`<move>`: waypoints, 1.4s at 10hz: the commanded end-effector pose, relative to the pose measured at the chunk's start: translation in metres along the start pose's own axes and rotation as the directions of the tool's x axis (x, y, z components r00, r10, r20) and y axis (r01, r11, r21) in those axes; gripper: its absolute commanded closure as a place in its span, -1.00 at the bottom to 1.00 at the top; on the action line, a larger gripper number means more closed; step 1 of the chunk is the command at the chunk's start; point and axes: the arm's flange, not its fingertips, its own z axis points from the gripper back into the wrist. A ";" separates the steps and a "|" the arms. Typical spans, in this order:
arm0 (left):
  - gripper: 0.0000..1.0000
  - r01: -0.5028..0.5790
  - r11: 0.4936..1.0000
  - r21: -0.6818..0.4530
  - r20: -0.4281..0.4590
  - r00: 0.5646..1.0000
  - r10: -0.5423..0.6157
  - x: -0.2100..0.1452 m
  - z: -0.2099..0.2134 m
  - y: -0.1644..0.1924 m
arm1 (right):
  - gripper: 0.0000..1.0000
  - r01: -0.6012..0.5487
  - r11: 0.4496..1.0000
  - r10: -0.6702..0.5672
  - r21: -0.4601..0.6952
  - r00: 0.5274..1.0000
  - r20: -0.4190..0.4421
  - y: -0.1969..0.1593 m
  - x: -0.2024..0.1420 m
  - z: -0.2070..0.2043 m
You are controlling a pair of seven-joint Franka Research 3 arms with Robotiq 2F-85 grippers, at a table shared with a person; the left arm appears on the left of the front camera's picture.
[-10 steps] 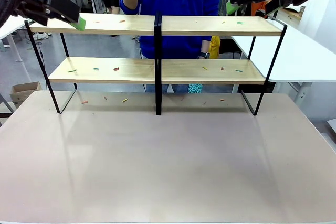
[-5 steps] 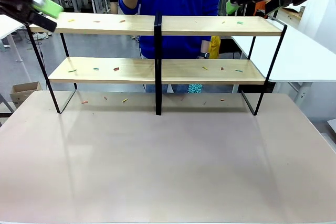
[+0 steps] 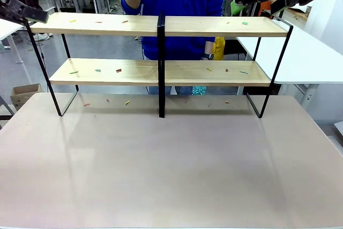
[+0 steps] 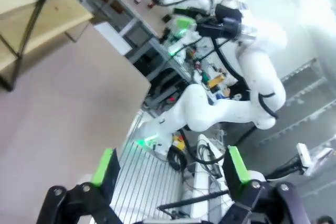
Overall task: Clean the shelves.
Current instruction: Pick up the Duster when the human hands it over.
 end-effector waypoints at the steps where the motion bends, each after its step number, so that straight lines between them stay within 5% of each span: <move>1: -1.00 -0.011 0.994 0.109 0.037 0.999 0.007 0.014 -0.010 -0.007 | -1.00 0.002 1.000 -0.002 0.002 1.000 0.000 0.000 0.001 0.001; 4: -1.00 -0.242 0.967 -0.085 0.200 0.946 0.254 0.070 0.013 0.039 | -1.00 0.002 1.000 -0.002 0.002 1.000 0.000 0.000 0.001 0.001; 7: -1.00 -0.445 0.893 -0.058 0.215 0.868 0.447 0.139 -0.001 0.101 | -1.00 0.002 1.000 -0.002 0.002 1.000 0.000 0.000 0.001 0.001; 14: -1.00 -0.502 0.861 -0.081 0.223 0.833 0.507 0.193 -0.056 0.143 | -1.00 0.002 1.000 -0.002 0.002 1.000 0.000 0.000 0.001 0.001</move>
